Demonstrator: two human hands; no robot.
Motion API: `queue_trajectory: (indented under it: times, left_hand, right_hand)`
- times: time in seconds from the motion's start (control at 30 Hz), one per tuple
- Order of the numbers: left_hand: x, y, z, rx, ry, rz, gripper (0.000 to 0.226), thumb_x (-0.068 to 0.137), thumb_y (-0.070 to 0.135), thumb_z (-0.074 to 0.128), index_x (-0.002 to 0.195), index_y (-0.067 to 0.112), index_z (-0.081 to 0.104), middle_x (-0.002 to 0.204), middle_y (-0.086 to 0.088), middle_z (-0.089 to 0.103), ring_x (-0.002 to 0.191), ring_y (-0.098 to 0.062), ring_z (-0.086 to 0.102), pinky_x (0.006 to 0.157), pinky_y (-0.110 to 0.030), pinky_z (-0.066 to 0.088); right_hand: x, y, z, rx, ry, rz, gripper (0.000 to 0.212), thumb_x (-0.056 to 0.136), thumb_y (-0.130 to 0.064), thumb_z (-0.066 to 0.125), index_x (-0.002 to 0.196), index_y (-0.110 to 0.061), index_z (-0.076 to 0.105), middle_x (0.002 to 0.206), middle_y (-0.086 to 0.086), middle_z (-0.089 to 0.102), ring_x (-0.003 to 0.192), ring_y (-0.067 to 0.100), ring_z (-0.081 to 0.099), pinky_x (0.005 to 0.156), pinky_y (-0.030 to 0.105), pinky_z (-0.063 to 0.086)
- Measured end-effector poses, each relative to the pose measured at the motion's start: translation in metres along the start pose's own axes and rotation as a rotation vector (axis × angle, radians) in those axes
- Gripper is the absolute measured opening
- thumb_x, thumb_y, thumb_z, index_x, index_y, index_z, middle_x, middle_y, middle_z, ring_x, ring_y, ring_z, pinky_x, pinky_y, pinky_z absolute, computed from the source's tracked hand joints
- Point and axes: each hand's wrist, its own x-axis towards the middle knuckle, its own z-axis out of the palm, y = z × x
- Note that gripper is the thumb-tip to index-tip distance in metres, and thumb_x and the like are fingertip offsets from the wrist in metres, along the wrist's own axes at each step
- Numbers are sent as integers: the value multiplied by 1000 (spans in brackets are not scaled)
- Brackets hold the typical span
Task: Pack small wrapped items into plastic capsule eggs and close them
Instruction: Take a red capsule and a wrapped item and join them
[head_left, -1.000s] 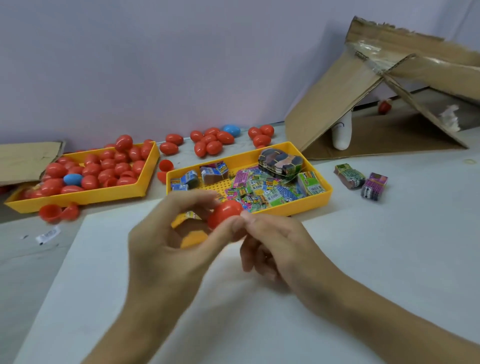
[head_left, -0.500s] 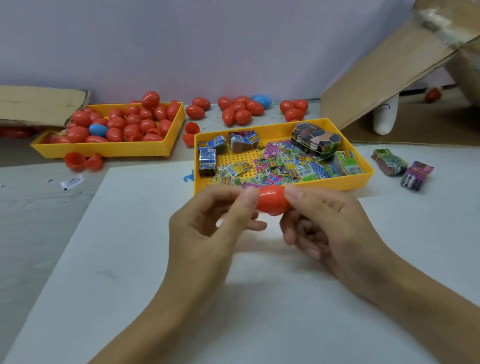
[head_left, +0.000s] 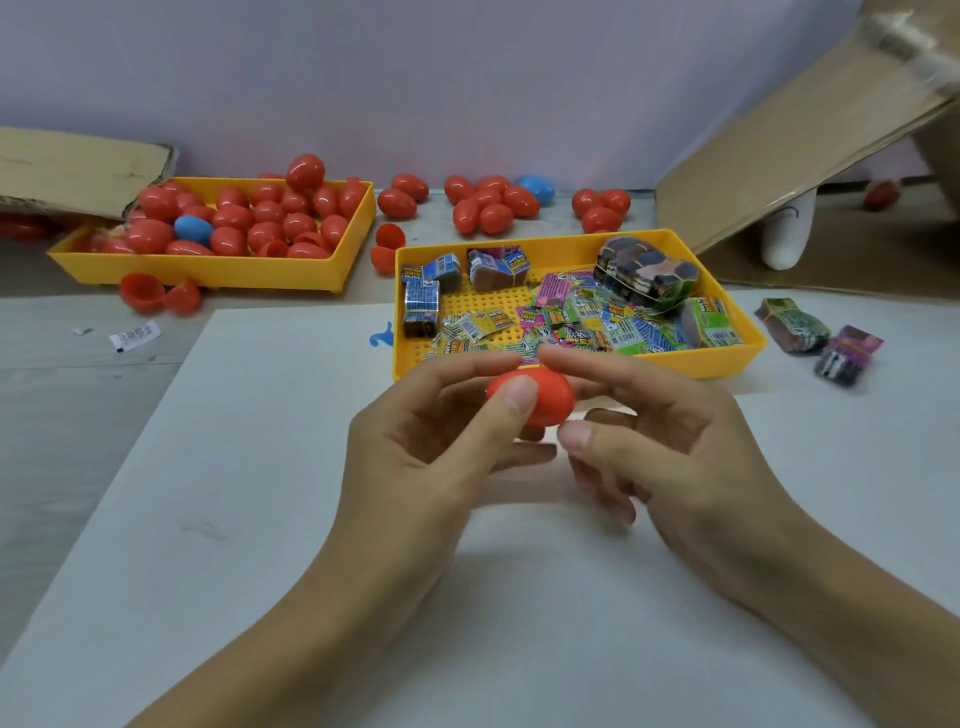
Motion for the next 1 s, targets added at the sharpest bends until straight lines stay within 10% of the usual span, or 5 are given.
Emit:
queue_trajectory:
  times: [0.17, 0.3, 0.53, 1.0]
  left_hand:
    - [-1, -3, -1, 50, -19, 90, 30, 76, 13, 79, 105, 16, 72, 105, -6, 75, 98, -24, 72, 82, -26, 56]
    - [-1, -4, -2, 38, -49, 80, 30, 80, 2, 71, 108, 12, 72, 112, -5, 74, 106, -21, 70, 85, -25, 55]
    - [3, 1, 0, -60, -11, -172, 35, 77, 43, 70, 96, 14, 73, 81, -22, 66, 66, -30, 70, 66, -36, 59]
    - [-3, -1, 1, -29, -71, 140, 38, 75, -7, 74, 99, 10, 50, 114, -11, 72, 104, -29, 70, 84, -29, 55]
  right_hand:
    - [3, -5, 2, 55, 82, 116, 29, 82, -45, 68, 94, -19, 75, 75, 3, 66, 50, 15, 54, 35, 21, 36]
    - [1, -3, 4, 14, 88, 49, 17, 83, -29, 69, 93, -18, 77, 74, 9, 71, 50, 16, 59, 36, 23, 41]
    - [0, 1, 4, -58, 66, -87, 35, 76, -7, 75, 102, -30, 75, 89, -3, 72, 67, 12, 63, 45, 25, 47]
    - [-1, -5, 3, 3, 113, 38, 28, 77, -29, 74, 103, -20, 74, 81, 5, 74, 62, 17, 68, 44, 26, 50]
